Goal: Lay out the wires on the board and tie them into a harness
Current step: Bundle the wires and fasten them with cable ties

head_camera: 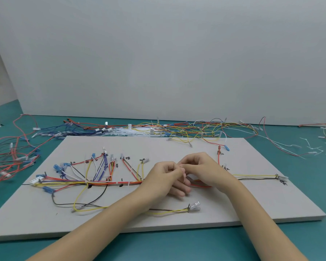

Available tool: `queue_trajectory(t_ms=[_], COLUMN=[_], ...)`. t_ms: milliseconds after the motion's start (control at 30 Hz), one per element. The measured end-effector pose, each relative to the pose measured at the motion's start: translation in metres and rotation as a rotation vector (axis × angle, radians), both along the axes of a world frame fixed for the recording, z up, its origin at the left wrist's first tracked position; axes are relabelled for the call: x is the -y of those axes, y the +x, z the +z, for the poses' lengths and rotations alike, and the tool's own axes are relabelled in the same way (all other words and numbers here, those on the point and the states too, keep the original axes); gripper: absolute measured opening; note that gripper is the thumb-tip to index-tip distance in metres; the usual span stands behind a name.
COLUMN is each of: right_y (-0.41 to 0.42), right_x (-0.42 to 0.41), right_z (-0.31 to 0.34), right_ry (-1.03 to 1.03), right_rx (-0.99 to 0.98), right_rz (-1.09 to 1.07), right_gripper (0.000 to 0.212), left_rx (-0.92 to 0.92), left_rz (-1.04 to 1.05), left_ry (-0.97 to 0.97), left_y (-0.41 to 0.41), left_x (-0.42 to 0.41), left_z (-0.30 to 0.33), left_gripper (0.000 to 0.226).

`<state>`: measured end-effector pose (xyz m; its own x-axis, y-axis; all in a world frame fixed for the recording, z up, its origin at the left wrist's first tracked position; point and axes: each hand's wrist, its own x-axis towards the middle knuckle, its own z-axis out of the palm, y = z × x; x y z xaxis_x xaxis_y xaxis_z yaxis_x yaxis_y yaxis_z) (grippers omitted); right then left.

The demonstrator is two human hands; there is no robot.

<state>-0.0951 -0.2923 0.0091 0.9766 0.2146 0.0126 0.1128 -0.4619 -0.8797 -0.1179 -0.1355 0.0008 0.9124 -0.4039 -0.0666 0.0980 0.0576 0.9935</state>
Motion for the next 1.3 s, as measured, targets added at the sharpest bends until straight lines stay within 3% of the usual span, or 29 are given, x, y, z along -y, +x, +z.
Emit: queue_trajectory(t_ms=[233, 467, 733, 933, 1300], right_y=[0.0, -0.001, -0.001, -0.002, -0.003], right_x=[0.003, 0.004, 0.01, 0.011, 0.01], right_z=[0.001, 0.001, 0.006, 0.007, 0.004], right_ry=[0.033, 0.042, 0.221, 0.262, 0.19], right_rx=[-0.062, -0.098, -0.2, -0.237, -0.165], right_rz=[0.008, 0.005, 0.023, 0.045, 0.074], right_gripper=[0.01, 0.012, 0.012, 0.012, 0.01], left_rx=[0.017, -0.157, -0.077, -0.08, -0.06], left_rz=[-0.062, -0.089, 0.042, 0.051, 0.036], left_ry=[0.052, -0.059, -0.012, -0.044, -0.001], left_y=[0.003, 0.008, 0.004, 0.004, 0.004], left_x=[-0.008, -0.015, -0.008, -0.008, -0.008], left_z=[-0.002, 0.004, -0.001, 0.0, 0.001], left_gripper=[0.011, 0.013, 0.01, 0.023, 0.024])
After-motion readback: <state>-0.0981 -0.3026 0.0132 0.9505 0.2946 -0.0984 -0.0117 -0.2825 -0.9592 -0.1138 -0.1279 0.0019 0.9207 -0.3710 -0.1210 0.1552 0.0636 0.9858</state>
